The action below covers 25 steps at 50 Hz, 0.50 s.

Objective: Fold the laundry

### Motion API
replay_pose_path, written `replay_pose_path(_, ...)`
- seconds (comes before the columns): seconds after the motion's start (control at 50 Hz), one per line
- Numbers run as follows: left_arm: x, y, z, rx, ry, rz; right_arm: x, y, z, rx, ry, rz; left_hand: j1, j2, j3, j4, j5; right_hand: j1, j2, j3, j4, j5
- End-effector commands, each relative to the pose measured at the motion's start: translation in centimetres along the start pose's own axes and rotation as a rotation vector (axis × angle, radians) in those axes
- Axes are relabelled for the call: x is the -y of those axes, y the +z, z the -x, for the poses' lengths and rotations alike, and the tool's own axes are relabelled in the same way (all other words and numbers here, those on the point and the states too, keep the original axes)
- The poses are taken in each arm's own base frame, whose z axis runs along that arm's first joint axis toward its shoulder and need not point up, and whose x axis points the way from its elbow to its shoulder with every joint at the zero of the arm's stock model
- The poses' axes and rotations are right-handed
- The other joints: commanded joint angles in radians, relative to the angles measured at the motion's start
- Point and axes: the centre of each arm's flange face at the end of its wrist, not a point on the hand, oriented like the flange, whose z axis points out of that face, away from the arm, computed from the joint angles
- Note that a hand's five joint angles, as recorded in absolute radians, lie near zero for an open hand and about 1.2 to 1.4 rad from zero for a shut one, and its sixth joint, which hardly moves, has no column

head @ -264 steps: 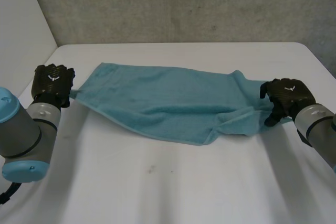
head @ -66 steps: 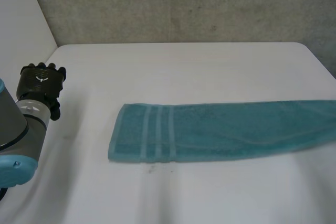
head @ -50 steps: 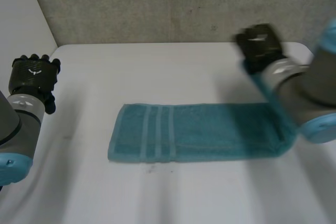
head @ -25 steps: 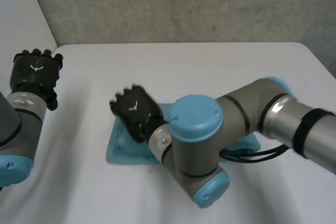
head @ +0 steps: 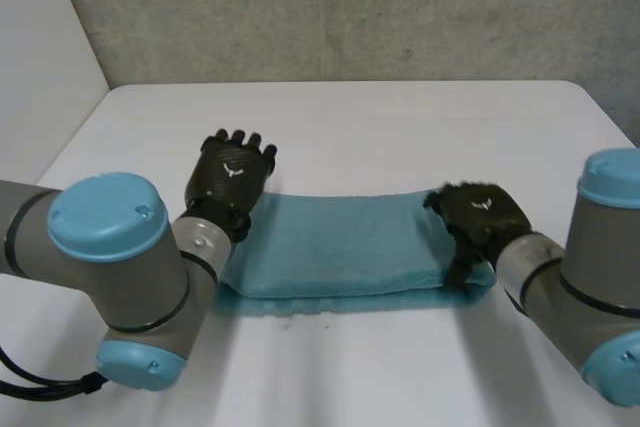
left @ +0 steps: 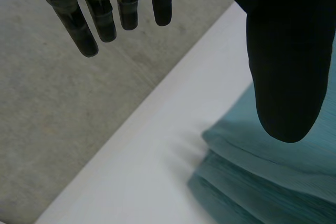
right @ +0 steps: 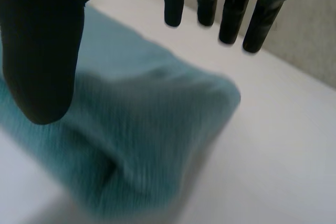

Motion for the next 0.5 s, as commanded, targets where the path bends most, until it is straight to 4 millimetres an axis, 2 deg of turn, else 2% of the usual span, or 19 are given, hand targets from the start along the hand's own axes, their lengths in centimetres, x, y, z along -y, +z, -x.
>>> replay_pose_path(0.02,-1.1,-0.4,0.3,0.007,0.001,0.039,-3.0,0.2,-1.8,-0.049,-0.006,0.057,0.032,0.034,0.032,0.034,0.033,0.625,0.602,0.602,0.597,0.585)
replay_pose_path(0.06,-1.2,-0.6,0.7,0.016,0.0,0.046,-3.5,0.3,-2.3,-0.068,-0.082,0.065,0.032,0.034,0.032,0.034,0.033,1.04,1.017,1.017,1.012,1.0)
replay_pose_path(0.08,-1.1,-0.9,1.6,0.038,-0.005,0.049,-3.5,0.3,-2.3,-0.068,-0.083,0.065,0.029,0.031,0.029,0.031,0.03,1.042,1.019,1.019,1.014,1.002)
replay_pose_path(0.1,-1.1,-0.9,1.6,0.039,-0.005,0.049,-3.3,0.5,-2.6,-0.079,-0.132,0.062,0.029,0.031,0.029,0.031,0.03,1.178,1.155,1.155,1.15,1.138)
replay_pose_path(0.14,-1.0,-1.5,3.1,0.076,-0.011,0.053,-2.9,0.6,-2.7,-0.087,-0.185,0.046,0.029,0.031,0.029,0.031,0.03,1.179,1.156,1.156,1.151,1.139)
replay_pose_path(0.18,-0.9,-1.8,3.6,0.087,-0.013,0.054,-2.2,0.8,-2.7,-0.091,-0.222,0.022,0.029,0.031,0.029,0.031,0.03,1.179,1.156,1.156,1.151,1.139)
replay_pose_path(0.22,-0.9,-2.1,4.0,0.097,-0.014,0.056,0.9,1.7,-3.0,-0.132,-0.282,-0.086,0.026,0.028,0.026,0.028,0.027,1.179,1.156,1.156,1.151,1.139)
replay_pose_path(0.24,-0.8,-2.3,4.4,0.109,-0.015,0.056,0.9,1.7,-3.0,-0.132,-0.283,-0.087,0.023,0.025,0.023,0.025,0.024,1.179,1.156,1.156,1.151,1.139)
replay_pose_path(0.26,-0.8,-2.3,4.4,0.109,-0.015,0.056,2.5,1.8,-1.4,-0.109,-0.302,-0.143,0.023,0.025,0.023,0.025,0.024,1.179,1.156,1.156,1.151,1.139)
replay_pose_path(0.28,-0.7,-2.5,4.9,0.124,-0.014,0.054,4.4,1.4,1.1,-0.071,-0.328,-0.214,0.023,0.025,0.023,0.025,0.024,1.179,1.156,1.156,1.151,1.139)
replay_pose_path(0.3,-0.5,-2.7,5.6,0.145,-0.017,0.051,4.4,1.4,1.1,-0.071,-0.328,-0.214,0.02,0.022,0.021,0.022,0.021,1.179,1.156,1.156,1.151,1.139)
replay_pose_path(0.32,-0.5,-2.7,5.6,0.145,-0.017,0.051,5.7,1.2,3.9,-0.022,-0.352,-0.273,0.02,0.022,0.02,0.022,0.021,1.179,1.156,1.156,1.151,1.139)
replay_pose_path(0.34,-0.2,-3.0,6.6,0.175,-0.02,0.046,5.7,1.2,4.0,-0.022,-0.352,-0.274,0.02,0.022,0.02,0.022,0.021,1.179,1.156,1.156,1.151,1.139)
replay_pose_path(0.36,-0.1,-3.1,7.4,0.202,-0.024,0.043,6.3,1.2,6.8,0.03,-0.375,-0.309,0.023,0.025,0.023,0.025,0.024,1.179,1.156,1.156,1.151,1.139)
replay_pose_path(0.38,-0.1,-3.1,7.4,0.203,-0.024,0.043,6.3,1.3,9.6,0.081,-0.399,-0.332,0.023,0.025,0.023,0.025,0.024,1.179,1.156,1.156,1.151,1.139)
replay_pose_path(0.4,0.1,-3.4,8.0,0.222,-0.027,0.038,6.3,1.3,9.6,0.081,-0.399,-0.332,0.02,0.022,0.021,0.022,0.021,1.179,1.156,1.156,1.151,1.139)
replay_pose_path(0.44,0.4,-3.6,8.5,0.236,-0.028,0.031,5.7,0.8,14.6,0.18,-0.456,-0.371,0.017,0.019,0.018,0.019,0.018,1.179,1.156,1.156,1.151,1.139)
replay_pose_path(0.46,0.6,-3.8,8.8,0.247,-0.029,0.023,5.7,0.8,14.7,0.18,-0.456,-0.372,0.017,0.019,0.018,0.019,0.018,1.179,1.156,1.156,1.151,1.139)
replay_pose_path(0.5,0.8,-4.0,9.1,0.257,-0.031,0.018,3.9,-0.7,19.4,0.298,-0.515,-0.397,0.017,0.019,0.018,0.019,0.018,1.179,1.156,1.156,1.151,1.139)
